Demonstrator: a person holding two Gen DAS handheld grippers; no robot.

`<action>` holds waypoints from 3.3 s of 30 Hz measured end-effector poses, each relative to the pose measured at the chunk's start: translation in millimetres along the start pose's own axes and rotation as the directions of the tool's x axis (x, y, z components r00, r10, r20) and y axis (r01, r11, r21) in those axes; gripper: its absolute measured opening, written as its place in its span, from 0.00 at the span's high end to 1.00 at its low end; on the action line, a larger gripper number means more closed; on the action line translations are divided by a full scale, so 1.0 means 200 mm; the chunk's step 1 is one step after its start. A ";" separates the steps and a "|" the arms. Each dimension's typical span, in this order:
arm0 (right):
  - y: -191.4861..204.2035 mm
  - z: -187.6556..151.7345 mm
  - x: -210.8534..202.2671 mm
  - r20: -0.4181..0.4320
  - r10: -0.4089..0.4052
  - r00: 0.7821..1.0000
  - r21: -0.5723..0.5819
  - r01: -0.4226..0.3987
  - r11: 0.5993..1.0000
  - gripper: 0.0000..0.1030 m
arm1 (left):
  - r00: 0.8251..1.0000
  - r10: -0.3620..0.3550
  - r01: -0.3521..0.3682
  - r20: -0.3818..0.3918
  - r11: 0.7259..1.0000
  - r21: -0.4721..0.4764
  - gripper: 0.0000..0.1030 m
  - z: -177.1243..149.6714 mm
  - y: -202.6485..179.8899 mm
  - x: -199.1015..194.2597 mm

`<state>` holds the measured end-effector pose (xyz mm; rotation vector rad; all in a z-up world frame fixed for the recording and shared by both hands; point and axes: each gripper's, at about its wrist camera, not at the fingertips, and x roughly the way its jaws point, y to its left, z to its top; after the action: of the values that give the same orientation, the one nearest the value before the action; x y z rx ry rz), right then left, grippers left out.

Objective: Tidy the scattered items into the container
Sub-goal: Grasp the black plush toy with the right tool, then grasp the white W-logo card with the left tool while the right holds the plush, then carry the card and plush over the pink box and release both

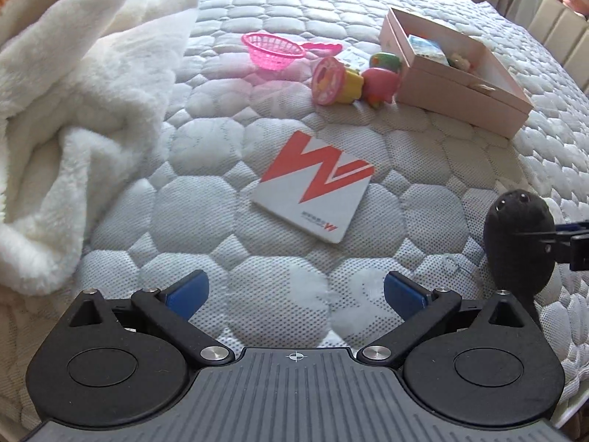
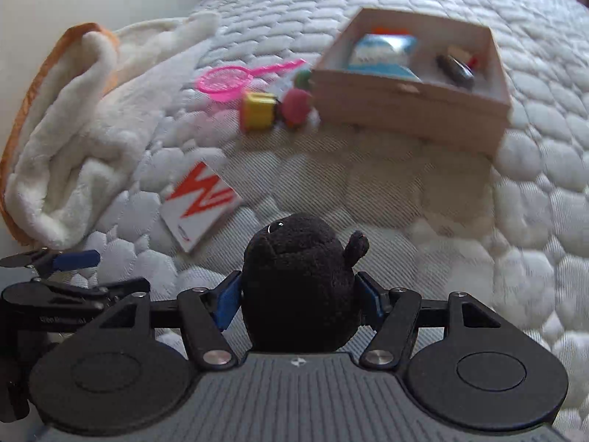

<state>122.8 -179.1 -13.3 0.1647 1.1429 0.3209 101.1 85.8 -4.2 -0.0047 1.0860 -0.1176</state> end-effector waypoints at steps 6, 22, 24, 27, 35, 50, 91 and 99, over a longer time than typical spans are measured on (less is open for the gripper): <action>-0.16 -0.08 -0.06 0.054 -0.026 0.998 0.013 0.026 1.000 0.16 | 1.000 -0.005 0.006 -0.028 0.998 0.058 0.00 0.01 -0.17 0.05; -0.27 -0.07 -0.16 0.215 -0.296 0.931 -0.071 0.317 0.946 0.04 | 0.998 0.060 -0.057 -0.019 0.991 0.121 0.00 0.03 -0.29 0.13; -0.30 -0.07 -0.17 0.209 -0.290 0.934 -0.058 0.308 0.950 0.03 | 0.997 0.077 -0.079 0.017 0.986 0.149 0.00 0.05 -0.28 0.15; -0.30 -0.08 -0.17 0.205 -0.273 0.940 -0.060 0.290 0.955 0.03 | 0.993 0.102 -0.113 0.065 0.972 0.204 0.00 0.09 -0.24 0.19; -0.26 -0.10 -0.16 0.207 -0.234 0.950 -0.069 0.253 0.965 0.03 | 0.992 0.104 -0.121 0.074 0.953 0.279 0.00 0.22 -0.15 0.34; -0.25 -0.09 -0.17 0.211 -0.240 0.948 -0.087 0.262 0.961 0.02 | 0.999 0.029 -0.032 0.017 0.976 0.216 0.13 0.26 -0.14 0.39; -0.09 -0.10 -0.01 0.138 -0.211 0.968 0.043 0.207 0.977 0.30 | 0.996 -0.065 0.078 -0.055 0.957 0.279 0.06 -0.06 -0.37 0.23; -0.08 -0.16 -0.17 0.110 -0.184 0.977 0.012 0.184 0.983 0.30 | 0.994 -0.076 0.095 -0.075 0.947 0.306 0.16 -0.07 -0.40 0.08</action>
<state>84.4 -207.1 -2.0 0.0759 1.0398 0.1446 88.1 5.5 -21.0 0.2357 1.1200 -0.3680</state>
